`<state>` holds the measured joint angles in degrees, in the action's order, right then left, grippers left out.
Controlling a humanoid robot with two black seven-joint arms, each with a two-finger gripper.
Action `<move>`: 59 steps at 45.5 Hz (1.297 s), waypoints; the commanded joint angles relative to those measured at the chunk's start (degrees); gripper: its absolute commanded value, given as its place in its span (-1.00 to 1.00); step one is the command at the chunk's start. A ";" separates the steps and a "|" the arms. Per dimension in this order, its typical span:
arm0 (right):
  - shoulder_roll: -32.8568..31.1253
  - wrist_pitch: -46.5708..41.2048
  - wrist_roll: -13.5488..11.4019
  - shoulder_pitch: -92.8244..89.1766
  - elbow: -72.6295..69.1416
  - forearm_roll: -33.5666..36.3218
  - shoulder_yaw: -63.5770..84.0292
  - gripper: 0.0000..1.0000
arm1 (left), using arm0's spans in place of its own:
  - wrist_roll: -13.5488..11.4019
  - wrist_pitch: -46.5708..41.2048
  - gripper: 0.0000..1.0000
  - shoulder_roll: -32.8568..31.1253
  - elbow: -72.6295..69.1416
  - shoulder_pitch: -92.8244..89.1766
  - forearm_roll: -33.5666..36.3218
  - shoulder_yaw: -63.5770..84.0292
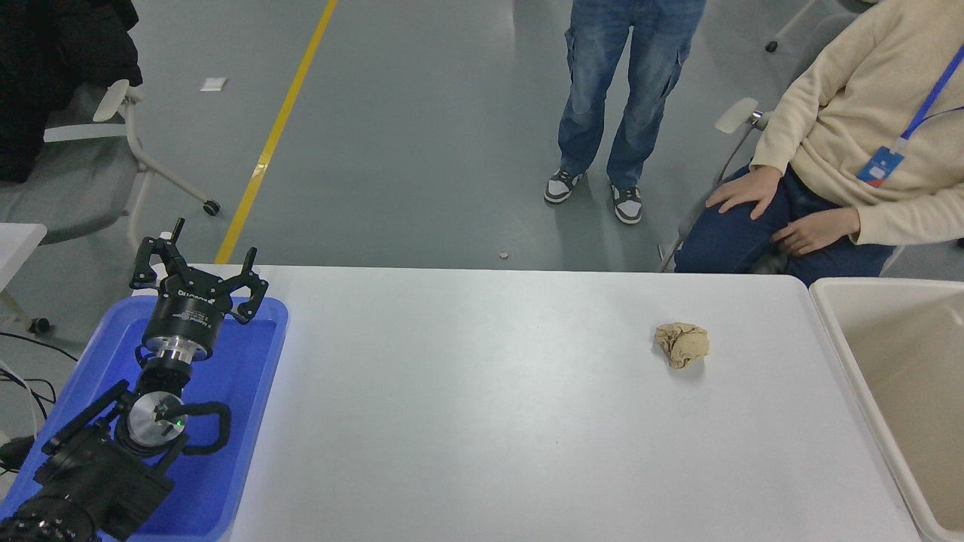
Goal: Pick up foil plate and place in dustbin
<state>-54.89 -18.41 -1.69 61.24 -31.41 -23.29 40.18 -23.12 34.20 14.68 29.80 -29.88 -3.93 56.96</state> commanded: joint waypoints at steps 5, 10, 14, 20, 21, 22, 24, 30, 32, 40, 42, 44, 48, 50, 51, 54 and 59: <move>12.43 11.73 -0.16 -17.99 16.90 2.81 -8.54 -1.00 | 0.00 -0.01 1.00 0.00 0.00 0.00 -0.02 0.00; 14.10 12.17 -0.42 -20.28 20.68 7.46 -8.54 -1.00 | 0.00 -0.01 1.00 0.00 0.00 0.00 -0.03 0.00; 15.60 13.57 -1.83 -21.43 22.18 9.23 -8.45 -1.00 | 0.00 -0.01 1.00 0.00 0.00 0.00 -0.02 0.00; 16.48 15.15 -2.88 -21.60 22.97 9.41 -8.54 -1.00 | 0.00 -0.01 1.00 0.00 0.00 0.00 -0.03 0.00; 16.65 15.33 -2.88 -21.60 22.97 9.41 -8.54 -1.00 | 0.00 -0.01 1.00 0.00 0.00 0.00 0.06 0.00; 16.74 15.51 -2.97 -21.69 22.97 9.41 -8.54 -1.00 | 0.00 -0.01 1.00 0.00 0.00 0.00 0.06 0.00; 17.01 15.59 -3.06 -21.69 23.06 9.41 -8.63 -1.00 | 0.00 -0.01 1.00 0.00 0.00 0.00 -0.02 0.00; 17.53 17.09 -3.06 -22.48 22.97 9.50 -8.54 -1.00 | 0.00 -0.01 1.00 0.00 0.00 0.00 0.06 0.00; 17.53 18.23 -3.06 -22.57 22.89 9.50 -8.54 -0.93 | 0.00 -0.01 1.00 0.00 0.00 0.00 0.06 0.00; 17.18 23.15 -2.97 -22.22 22.71 9.50 -8.54 0.80 | 0.00 -0.01 1.00 0.00 0.00 0.00 -0.02 0.00; 17.27 23.68 -2.97 -22.57 22.45 9.41 -8.45 0.80 | 0.00 -0.01 1.00 0.00 0.00 0.00 0.06 0.00; 17.27 23.68 -2.97 -22.39 22.27 9.41 -8.54 0.80 | 0.00 -0.01 1.00 0.00 0.00 0.00 -0.03 0.00; 17.36 23.68 -2.97 -21.78 22.09 9.41 -8.63 0.85 | 0.00 -0.01 1.00 0.00 0.00 0.00 0.06 0.00; 17.36 23.68 -3.06 -21.60 21.92 9.41 -8.63 0.86 | 0.00 -0.01 1.00 0.00 0.00 0.00 -0.02 0.00; 17.36 23.68 -3.06 -21.34 21.66 9.41 -8.63 0.89 | 0.00 -0.01 1.00 0.00 0.00 0.00 0.06 0.00; 17.18 23.59 -3.06 -20.29 21.13 9.50 -8.63 1.00 | 0.00 -0.01 1.00 0.00 0.00 0.00 -0.02 0.00; 17.01 23.15 -2.97 -18.09 17.36 9.50 -8.54 1.00 | 0.00 -0.01 1.00 0.00 0.00 0.00 0.06 0.00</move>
<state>-37.70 4.43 -4.68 40.32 -9.99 -13.89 31.62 -23.11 34.19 14.68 29.80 -29.88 -3.90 56.95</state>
